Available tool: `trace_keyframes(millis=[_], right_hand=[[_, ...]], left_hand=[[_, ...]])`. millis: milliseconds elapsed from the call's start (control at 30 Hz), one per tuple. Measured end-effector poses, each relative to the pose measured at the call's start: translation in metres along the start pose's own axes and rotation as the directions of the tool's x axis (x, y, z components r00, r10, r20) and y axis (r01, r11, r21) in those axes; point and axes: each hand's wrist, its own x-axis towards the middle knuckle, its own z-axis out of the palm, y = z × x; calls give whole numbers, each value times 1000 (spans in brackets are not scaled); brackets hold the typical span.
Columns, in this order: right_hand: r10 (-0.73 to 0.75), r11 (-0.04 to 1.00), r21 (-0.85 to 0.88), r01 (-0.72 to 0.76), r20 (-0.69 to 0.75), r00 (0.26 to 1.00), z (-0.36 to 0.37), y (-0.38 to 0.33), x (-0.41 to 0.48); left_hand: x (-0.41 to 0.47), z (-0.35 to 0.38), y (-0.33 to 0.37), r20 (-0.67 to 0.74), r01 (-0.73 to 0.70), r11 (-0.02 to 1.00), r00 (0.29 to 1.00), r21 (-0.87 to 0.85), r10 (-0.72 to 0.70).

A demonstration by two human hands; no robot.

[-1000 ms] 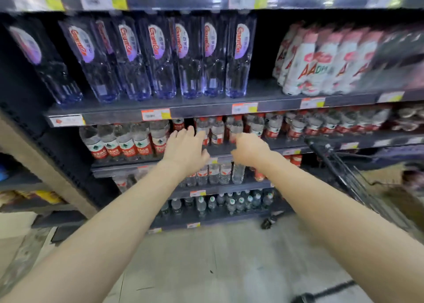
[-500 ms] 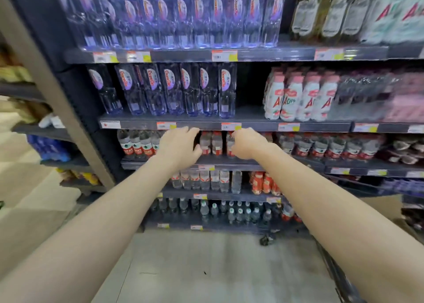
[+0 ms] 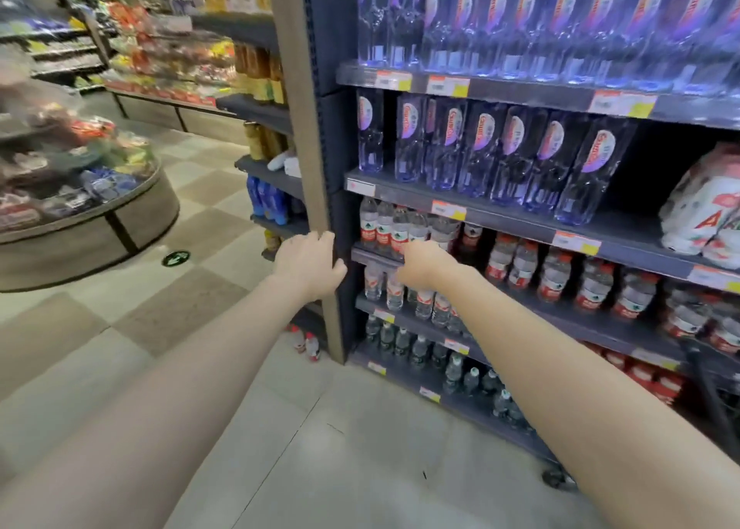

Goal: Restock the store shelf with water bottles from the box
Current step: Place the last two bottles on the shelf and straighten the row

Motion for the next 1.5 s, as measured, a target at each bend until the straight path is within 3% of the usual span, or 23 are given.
trace_keyframes(millis=[200, 533, 800, 967, 1300, 1500], right_hand=[[-102, 995, 24, 100, 96, 990, 56, -97, 98], [-4, 998, 57, -10, 229, 973, 155, -187, 237], [51, 996, 46, -71, 346, 937, 224, -193, 355], [119, 980, 103, -171, 385, 915, 265, -185, 438], [301, 891, 179, -416, 452, 839, 350, -183, 523], [456, 769, 218, -601, 471, 755, 432, -182, 554]], left_hand=[[36, 59, -147, 151, 56, 987, 985, 151, -79], [110, 141, -276, 271, 144, 989, 952, 19, -144], [193, 226, -337, 378, -16, 963, 921, 269, -91], [277, 270, -376, 420, -93, 946, 906, 310, -49], [345, 391, -404, 601, -83, 995, 798, 51, 36], [363, 511, -440, 628, -265, 964, 751, 4, 204]])
